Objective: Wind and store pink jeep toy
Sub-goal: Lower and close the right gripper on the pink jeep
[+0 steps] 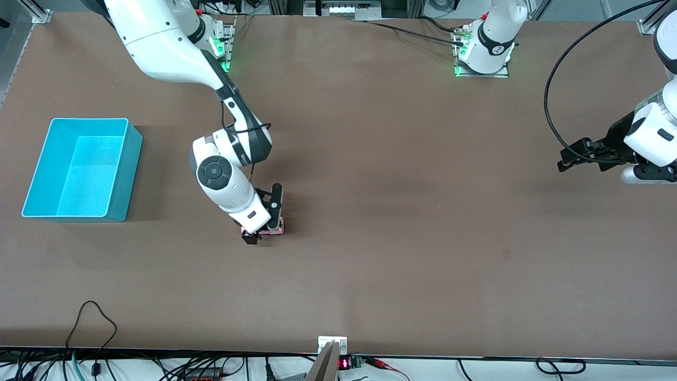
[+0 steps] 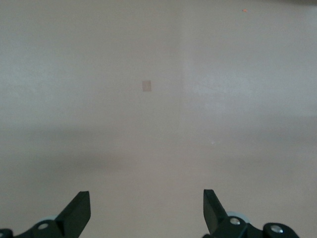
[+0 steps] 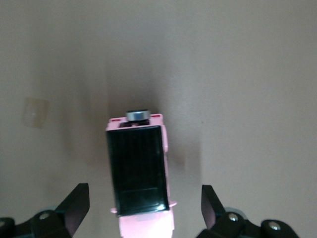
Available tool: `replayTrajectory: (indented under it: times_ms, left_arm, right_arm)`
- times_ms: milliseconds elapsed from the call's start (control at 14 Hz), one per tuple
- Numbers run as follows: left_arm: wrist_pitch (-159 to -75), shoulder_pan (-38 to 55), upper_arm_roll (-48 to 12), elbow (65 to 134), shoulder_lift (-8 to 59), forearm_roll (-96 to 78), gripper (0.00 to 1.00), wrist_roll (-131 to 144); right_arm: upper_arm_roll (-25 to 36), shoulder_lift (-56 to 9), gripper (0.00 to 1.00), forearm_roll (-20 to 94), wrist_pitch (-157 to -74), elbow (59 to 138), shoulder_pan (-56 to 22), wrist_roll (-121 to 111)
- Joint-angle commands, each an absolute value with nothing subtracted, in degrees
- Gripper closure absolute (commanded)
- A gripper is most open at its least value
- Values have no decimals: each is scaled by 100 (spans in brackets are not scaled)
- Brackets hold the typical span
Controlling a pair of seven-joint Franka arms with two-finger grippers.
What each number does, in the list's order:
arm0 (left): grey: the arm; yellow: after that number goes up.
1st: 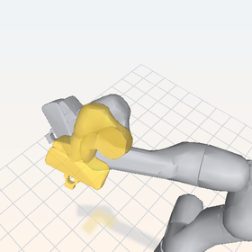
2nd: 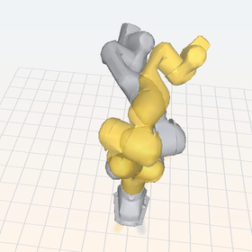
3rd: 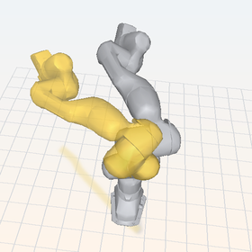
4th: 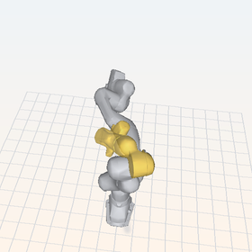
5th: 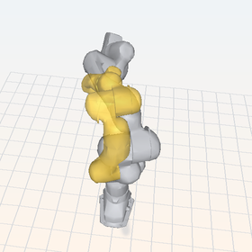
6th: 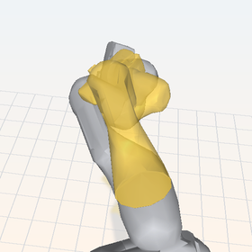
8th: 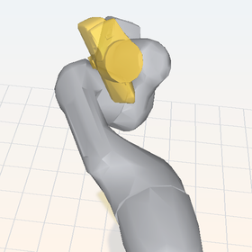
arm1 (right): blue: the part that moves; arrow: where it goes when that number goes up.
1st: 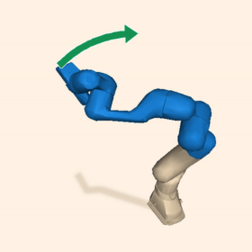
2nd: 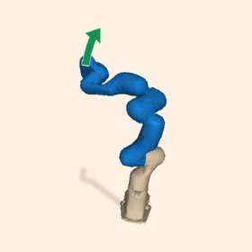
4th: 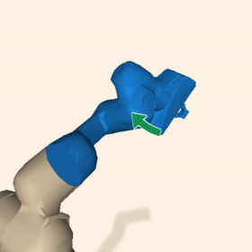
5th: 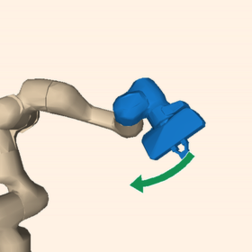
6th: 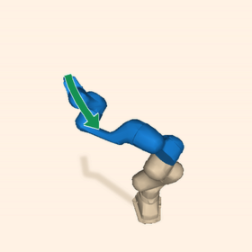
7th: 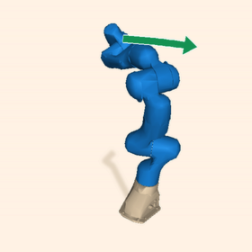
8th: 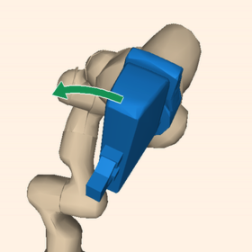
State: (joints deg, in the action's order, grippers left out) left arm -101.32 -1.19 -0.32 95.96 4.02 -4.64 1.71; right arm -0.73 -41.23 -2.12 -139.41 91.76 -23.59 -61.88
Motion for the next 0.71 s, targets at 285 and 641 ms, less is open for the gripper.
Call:
replayTrajectory:
  times_ms: [285,641]
  left_arm:
    - [-9932,-176,-53,9694,-8,-325,0,193]
    - [-9518,-167,-97,9703,-131,-316,0,185]
  right_arm:
    - [18,-4412,0,-237,-14080,9026,-2540,-6223]
    - [114,-4465,77,-246,-14203,9026,-2654,-6293]
